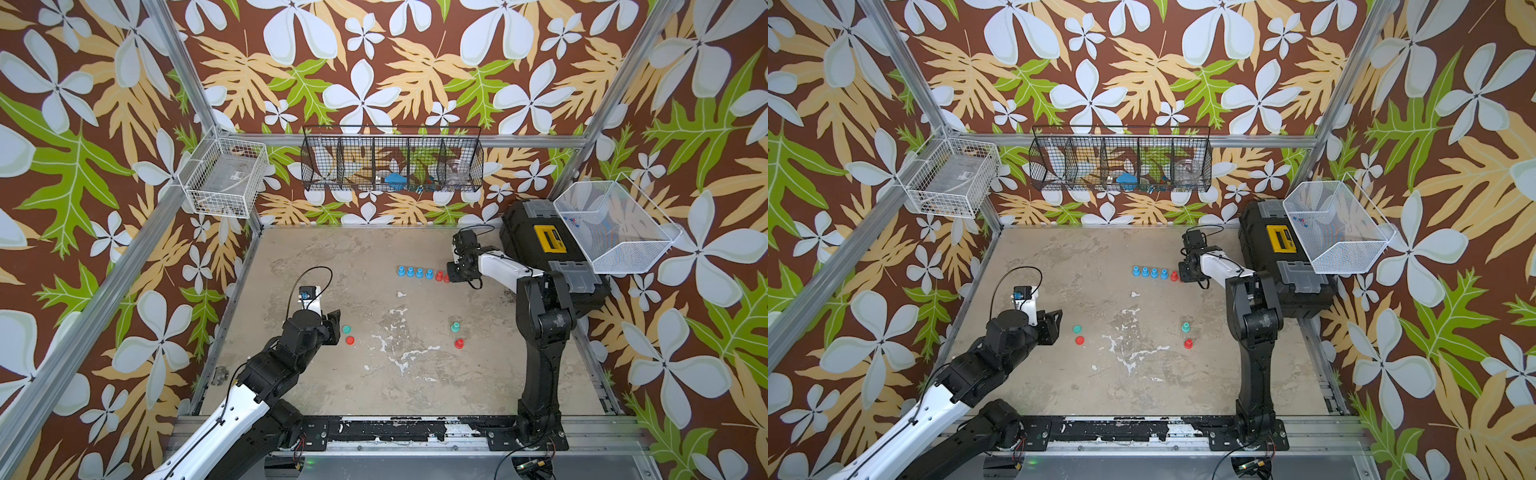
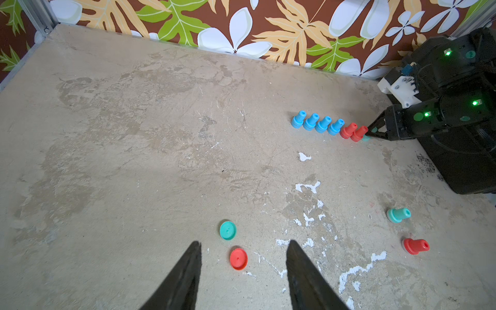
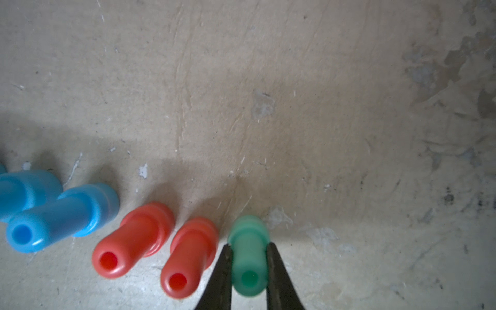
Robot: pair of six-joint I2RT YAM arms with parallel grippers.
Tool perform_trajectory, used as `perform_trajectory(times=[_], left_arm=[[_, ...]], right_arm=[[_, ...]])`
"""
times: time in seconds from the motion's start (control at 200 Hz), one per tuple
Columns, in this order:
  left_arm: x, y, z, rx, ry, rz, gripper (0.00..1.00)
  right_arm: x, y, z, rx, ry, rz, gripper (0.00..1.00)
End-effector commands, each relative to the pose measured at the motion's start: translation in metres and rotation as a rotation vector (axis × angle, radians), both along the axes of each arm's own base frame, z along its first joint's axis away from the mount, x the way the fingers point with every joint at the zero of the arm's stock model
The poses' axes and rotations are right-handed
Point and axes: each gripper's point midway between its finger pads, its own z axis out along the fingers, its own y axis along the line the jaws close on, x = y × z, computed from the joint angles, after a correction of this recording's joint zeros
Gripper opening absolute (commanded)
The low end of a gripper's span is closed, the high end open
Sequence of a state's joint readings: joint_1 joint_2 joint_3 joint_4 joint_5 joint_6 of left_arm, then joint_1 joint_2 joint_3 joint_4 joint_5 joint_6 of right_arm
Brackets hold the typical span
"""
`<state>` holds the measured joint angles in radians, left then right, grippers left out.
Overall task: Close the stamp cap
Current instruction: Place the stamp at the center of the board.
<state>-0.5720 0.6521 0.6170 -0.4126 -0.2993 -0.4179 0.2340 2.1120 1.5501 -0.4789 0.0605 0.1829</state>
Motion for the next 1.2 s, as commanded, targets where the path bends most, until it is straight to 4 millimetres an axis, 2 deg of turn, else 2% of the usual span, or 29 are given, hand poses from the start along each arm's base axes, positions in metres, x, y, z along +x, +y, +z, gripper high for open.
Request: perform_trajectory(times=[0.0,0.405,0.801,1.001,1.196], left_arm=[[0.002,0.001,0.002,0.003,-0.012,0.004,0.53],[0.002,0.0,0.002,0.002,-0.011,0.002,0.54],[0.002,0.001,0.002,0.003,-0.013,0.004,0.54],[0.002,0.001,0.003,0.002,-0.014,0.004,0.54],[0.002,0.0,0.002,0.002,-0.012,0.002,0.54]], right_arm=[[-0.009,-0.003,-0.008,-0.013,0.038,-0.012,0.19],[-0.007,-0.006,0.004,-0.024,0.013,-0.025,0.29],[-0.009,-0.003,0.019,-0.006,-0.002,-0.009,0.32],[-0.023,0.006,0.049,0.001,-0.047,0.013,0.32],[-0.059,0.026,0.073,0.004,-0.083,0.06,0.33]])
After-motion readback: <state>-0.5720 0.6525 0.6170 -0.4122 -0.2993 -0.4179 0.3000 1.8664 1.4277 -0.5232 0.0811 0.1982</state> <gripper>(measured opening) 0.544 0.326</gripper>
